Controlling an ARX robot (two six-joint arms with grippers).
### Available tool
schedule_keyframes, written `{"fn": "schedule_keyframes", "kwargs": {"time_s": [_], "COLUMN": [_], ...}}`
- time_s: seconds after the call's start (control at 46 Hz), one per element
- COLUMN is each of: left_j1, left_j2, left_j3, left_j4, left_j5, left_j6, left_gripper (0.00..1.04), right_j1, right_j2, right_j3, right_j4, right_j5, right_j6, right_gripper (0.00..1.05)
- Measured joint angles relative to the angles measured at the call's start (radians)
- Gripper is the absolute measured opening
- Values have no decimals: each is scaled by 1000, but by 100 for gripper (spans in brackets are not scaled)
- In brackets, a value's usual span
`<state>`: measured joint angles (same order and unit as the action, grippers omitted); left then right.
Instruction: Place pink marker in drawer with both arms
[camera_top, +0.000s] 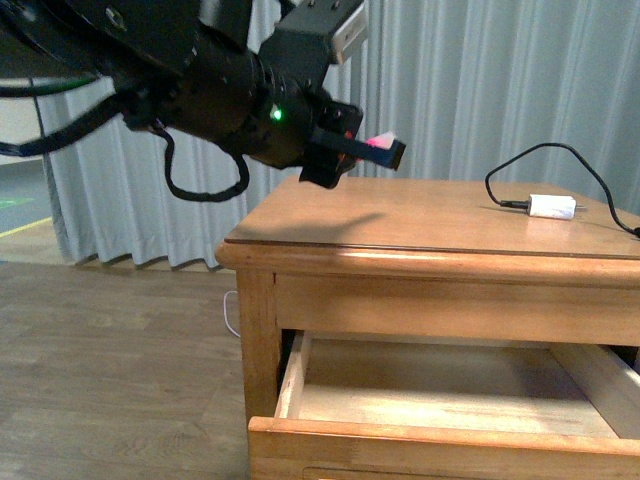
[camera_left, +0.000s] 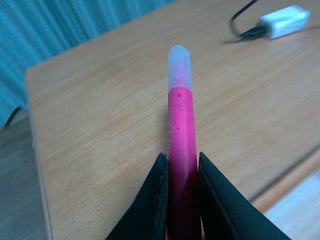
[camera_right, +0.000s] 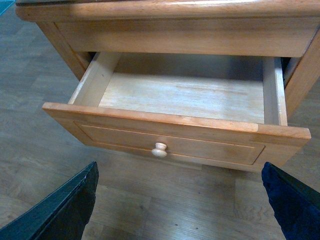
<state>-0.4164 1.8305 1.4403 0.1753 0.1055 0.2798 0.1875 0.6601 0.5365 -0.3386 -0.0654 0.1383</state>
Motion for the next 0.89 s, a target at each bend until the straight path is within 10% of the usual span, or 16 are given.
{"fn": "schedule_keyframes", "kwargs": {"time_s": [0.304, 0.89], "left_j1": [-32, -66], "left_j2": [-203, 12], "left_j3": [-215, -339], "left_j4": [4, 170], "left_j5": [265, 150], "left_j6": [252, 295], "left_gripper": [15, 15], "right_j1": [0, 0], "right_j2": [0, 0], "right_j3": [0, 0], "right_j4": [0, 0], "right_j5": [0, 0], "right_j6": [0, 0], "right_gripper": [96, 96]}}
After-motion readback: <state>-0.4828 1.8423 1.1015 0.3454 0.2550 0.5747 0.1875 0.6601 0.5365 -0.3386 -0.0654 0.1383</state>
